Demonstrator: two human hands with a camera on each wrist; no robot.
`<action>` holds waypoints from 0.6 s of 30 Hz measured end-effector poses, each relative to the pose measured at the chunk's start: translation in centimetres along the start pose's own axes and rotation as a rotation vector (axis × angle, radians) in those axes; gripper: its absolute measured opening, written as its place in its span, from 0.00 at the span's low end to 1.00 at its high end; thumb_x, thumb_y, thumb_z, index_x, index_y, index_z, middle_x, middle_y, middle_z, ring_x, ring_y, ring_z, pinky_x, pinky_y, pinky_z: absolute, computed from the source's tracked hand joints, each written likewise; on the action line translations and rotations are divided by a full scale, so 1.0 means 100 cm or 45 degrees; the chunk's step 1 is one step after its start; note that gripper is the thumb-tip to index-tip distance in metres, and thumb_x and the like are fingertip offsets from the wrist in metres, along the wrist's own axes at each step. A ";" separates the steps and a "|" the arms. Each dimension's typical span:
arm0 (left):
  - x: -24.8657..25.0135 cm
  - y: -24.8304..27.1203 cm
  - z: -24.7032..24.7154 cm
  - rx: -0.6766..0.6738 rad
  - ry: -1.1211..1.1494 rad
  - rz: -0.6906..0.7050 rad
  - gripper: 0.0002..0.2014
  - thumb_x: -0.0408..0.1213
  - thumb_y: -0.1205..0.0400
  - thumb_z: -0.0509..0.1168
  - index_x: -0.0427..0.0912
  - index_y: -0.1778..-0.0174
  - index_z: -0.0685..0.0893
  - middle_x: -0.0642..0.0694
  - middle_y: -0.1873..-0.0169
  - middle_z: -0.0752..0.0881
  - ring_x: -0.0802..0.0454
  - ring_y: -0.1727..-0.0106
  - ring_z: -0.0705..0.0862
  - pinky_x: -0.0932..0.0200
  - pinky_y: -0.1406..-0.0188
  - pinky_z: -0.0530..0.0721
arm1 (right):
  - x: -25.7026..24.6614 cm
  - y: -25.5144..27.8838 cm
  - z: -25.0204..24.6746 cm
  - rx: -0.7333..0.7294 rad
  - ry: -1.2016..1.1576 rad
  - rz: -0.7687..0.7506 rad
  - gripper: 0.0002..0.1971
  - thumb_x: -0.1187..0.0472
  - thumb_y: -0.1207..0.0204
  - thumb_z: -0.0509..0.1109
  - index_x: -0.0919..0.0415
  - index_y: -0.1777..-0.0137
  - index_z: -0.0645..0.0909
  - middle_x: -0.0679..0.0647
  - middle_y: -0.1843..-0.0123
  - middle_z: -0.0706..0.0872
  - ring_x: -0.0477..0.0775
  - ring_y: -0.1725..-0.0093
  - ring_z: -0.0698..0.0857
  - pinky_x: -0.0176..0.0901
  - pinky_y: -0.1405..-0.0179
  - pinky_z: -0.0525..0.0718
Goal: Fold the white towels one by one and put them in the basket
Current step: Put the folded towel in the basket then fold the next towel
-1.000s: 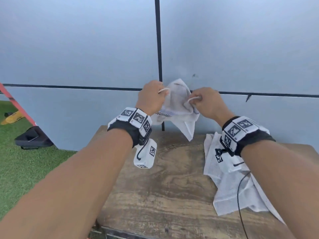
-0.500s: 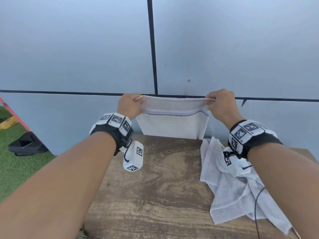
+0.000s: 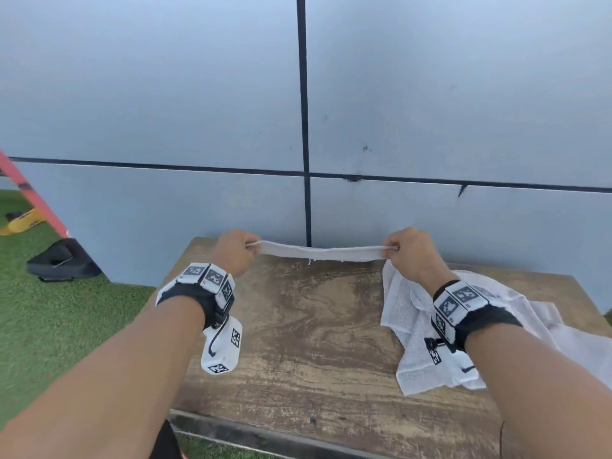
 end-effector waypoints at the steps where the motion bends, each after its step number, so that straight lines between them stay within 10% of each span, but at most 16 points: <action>1: -0.004 0.011 0.001 -0.046 -0.051 0.007 0.08 0.33 0.12 0.63 0.44 0.52 0.87 0.44 0.68 0.79 0.53 0.72 0.74 0.73 0.81 0.69 | 0.002 0.011 0.006 -0.043 0.005 0.007 0.10 0.66 0.21 0.71 0.54 0.63 0.86 0.55 0.63 0.85 0.60 0.60 0.84 0.43 0.62 0.79; 10: -0.059 0.084 0.021 -0.266 -0.052 0.020 0.11 0.29 0.14 0.63 0.44 0.58 0.88 0.50 0.77 0.75 0.54 0.77 0.70 0.69 0.80 0.65 | 0.004 0.106 0.029 -0.417 -0.063 -0.068 0.18 0.61 0.23 0.76 0.51 0.69 0.72 0.47 0.67 0.79 0.51 0.63 0.76 0.36 0.63 0.72; 13: -0.061 0.109 0.013 -0.245 0.051 0.041 0.17 0.30 0.15 0.63 0.41 0.72 0.75 0.50 0.80 0.70 0.55 0.78 0.66 0.64 0.78 0.62 | 0.000 0.132 0.020 -0.396 -0.235 -0.046 0.10 0.58 0.20 0.74 0.57 0.62 0.80 0.49 0.64 0.85 0.48 0.62 0.82 0.40 0.60 0.76; 18: -0.049 0.151 -0.013 -0.114 0.139 0.052 0.16 0.38 0.13 0.65 0.38 0.68 0.77 0.49 0.77 0.74 0.53 0.75 0.69 0.64 0.75 0.64 | -0.011 0.168 0.005 -0.248 -0.283 -0.062 0.17 0.57 0.17 0.70 0.56 0.65 0.70 0.47 0.70 0.72 0.46 0.70 0.69 0.39 0.68 0.64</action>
Point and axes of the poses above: each hand's wrist, its own y-axis away from the middle knuckle, its own z-axis out of the palm, x = y × z, the point moved 3 cm from there along -y, towards the middle knuckle
